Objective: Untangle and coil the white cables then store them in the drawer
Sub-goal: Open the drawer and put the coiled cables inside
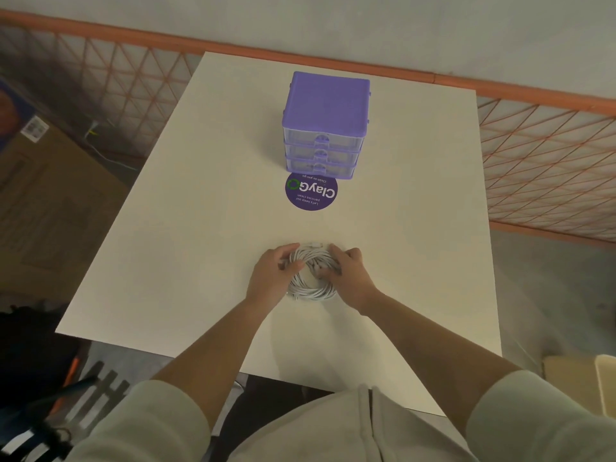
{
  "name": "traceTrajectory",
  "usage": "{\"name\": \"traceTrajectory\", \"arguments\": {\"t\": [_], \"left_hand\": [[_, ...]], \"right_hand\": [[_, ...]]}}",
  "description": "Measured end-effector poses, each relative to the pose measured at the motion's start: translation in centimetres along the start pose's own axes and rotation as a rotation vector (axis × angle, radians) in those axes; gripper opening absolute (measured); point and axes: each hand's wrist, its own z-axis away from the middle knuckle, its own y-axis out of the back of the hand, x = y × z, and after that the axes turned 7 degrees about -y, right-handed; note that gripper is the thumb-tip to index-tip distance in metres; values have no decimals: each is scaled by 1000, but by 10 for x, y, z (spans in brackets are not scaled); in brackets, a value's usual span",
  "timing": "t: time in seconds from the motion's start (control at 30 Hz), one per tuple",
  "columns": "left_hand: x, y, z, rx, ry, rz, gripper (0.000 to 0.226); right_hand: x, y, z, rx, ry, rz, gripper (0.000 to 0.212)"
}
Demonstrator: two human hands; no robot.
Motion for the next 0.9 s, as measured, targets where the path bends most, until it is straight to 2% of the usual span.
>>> {"name": "traceTrajectory", "arguments": {"t": [0.13, 0.3, 0.57, 0.73, 0.8, 0.9], "left_hand": [[0, -3, -1, -20, -14, -43, 36], [6, 1, -4, -46, -58, -98, 34], [12, 18, -21, -253, -67, -145, 35], [19, 27, -39, -344, -82, -187, 34], [23, 31, -51, -350, -68, -172, 33], [32, 40, -76, -273, -28, -117, 34]], "right_hand": [[1, 7, 8, 59, -12, -142, 41], [1, 14, 5, 85, -50, -168, 30], [-11, 20, -15, 170, -79, -148, 25], [-30, 31, -36, 209, -139, -322, 18], [-39, 34, -46, 227, -159, -375, 12], [-55, 38, -60, 226, -188, -443, 13]]}}
